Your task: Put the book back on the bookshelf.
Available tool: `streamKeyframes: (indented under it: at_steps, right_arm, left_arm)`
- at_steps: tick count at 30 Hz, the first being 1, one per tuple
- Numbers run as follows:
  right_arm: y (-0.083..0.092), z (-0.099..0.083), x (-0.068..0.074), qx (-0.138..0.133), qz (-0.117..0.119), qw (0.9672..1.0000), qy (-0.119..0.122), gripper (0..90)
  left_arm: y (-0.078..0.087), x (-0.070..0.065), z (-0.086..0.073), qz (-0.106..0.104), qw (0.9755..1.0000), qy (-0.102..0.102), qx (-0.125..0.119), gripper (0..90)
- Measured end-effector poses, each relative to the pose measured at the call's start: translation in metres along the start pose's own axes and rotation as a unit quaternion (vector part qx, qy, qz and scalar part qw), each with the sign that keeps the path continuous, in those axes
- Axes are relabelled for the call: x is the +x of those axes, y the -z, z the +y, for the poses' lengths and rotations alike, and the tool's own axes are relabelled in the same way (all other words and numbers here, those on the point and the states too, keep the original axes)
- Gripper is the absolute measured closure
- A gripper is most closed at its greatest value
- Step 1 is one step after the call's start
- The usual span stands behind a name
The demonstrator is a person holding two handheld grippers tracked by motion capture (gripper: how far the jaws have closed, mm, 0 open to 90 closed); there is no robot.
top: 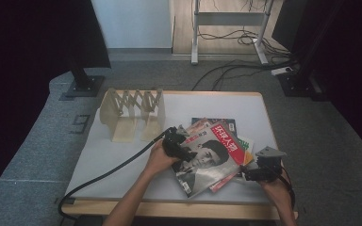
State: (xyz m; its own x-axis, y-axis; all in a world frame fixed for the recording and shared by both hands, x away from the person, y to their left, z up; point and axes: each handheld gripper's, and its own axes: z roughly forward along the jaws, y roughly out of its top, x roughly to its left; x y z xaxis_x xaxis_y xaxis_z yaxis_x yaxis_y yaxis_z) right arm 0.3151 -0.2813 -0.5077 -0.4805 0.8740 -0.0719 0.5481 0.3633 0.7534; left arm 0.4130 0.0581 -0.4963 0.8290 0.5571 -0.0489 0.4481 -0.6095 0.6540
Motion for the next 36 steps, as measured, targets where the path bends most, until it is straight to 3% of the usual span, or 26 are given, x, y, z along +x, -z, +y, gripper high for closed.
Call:
streamKeyframes:
  at_steps: [15, 16, 17, 18, 20, 27, 31, 33, 36]
  right_arm:
    - [-0.013, 0.014, -0.021, 0.014, -0.016, 0.9997, -0.011, 0.0]
    - [-0.017, 0.017, -0.025, 0.014, -0.019, 0.9996, -0.015, 0.0]
    - [-0.017, 0.017, -0.025, 0.014, -0.019, 0.9996, -0.015, 0.0]
    - [-0.022, 0.02, -0.027, 0.012, -0.021, 0.9995, -0.019, 0.0]
    - [-0.024, 0.022, -0.028, 0.013, -0.021, 0.9995, -0.021, 0.0]
    - [-0.022, 0.021, -0.027, 0.007, -0.02, 0.9996, -0.019, 1.2]
    - [-0.019, 0.018, -0.024, 0.003, -0.013, 0.9997, -0.02, 1.3]
    - [-0.016, 0.018, -0.021, -0.002, -0.005, 0.9998, -0.018, 1.3]
    - [-0.014, 0.018, -0.018, -0.005, -0.001, 0.9999, -0.016, 1.3]
  left_arm:
    - [0.009, -0.023, -0.006, 0.013, 0.9995, -0.022, 0.019, 1.1]
    - [0.012, -0.028, -0.007, -0.004, 0.9994, -0.033, 0.011, 10.3]
    - [0.012, -0.028, -0.007, -0.004, 0.9994, -0.033, 0.011, 13.4]
    - [0.012, -0.035, -0.007, -0.006, 0.9991, -0.042, 0.009, 13.3]
    - [0.011, -0.037, -0.008, -0.005, 0.999, -0.043, 0.006, 11.8]
    - [0.014, -0.032, -0.011, -0.007, 0.9988, -0.046, 0.017, 2.1]
    - [0.024, -0.025, -0.022, -0.026, 0.999, -0.035, 0.014, 0.5]
    - [0.037, -0.018, -0.034, -0.049, 0.9987, -0.014, -0.004, 1.9]
    - [0.046, -0.015, -0.041, -0.049, 0.9986, -0.014, -0.012, 5.1]
